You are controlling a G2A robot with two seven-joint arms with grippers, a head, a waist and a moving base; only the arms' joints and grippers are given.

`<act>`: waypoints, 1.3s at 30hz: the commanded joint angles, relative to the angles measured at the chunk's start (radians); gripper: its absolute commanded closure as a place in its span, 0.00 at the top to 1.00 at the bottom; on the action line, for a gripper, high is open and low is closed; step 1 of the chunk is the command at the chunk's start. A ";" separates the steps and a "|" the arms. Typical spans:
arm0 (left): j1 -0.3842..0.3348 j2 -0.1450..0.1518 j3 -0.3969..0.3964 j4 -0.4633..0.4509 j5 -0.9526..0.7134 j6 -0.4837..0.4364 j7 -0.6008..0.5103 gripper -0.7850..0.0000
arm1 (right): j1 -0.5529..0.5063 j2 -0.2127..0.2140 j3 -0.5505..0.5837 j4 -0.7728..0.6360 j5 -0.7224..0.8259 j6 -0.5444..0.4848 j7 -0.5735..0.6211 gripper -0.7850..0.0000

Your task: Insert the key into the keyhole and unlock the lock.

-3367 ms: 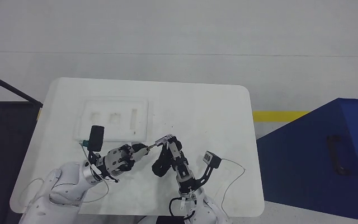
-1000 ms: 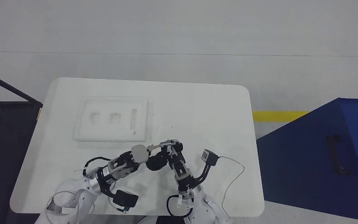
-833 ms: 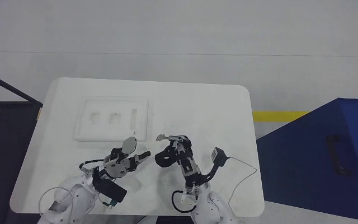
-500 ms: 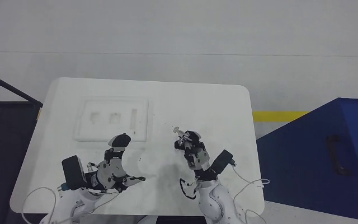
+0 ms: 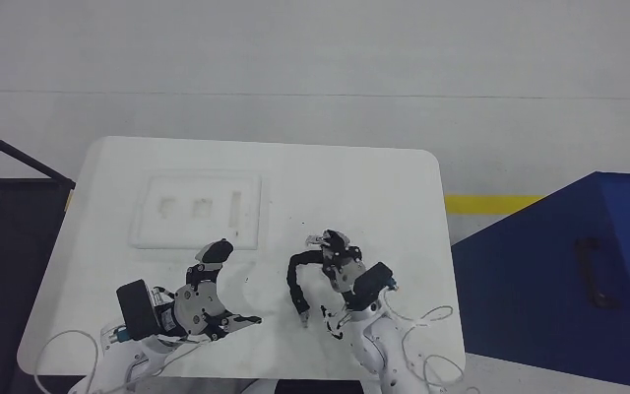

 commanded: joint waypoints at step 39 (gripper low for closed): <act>0.017 0.051 -0.168 0.022 -0.112 -0.226 0.010 1.00 | -0.396 0.033 -0.026 -0.707 0.086 0.433 0.126 1.00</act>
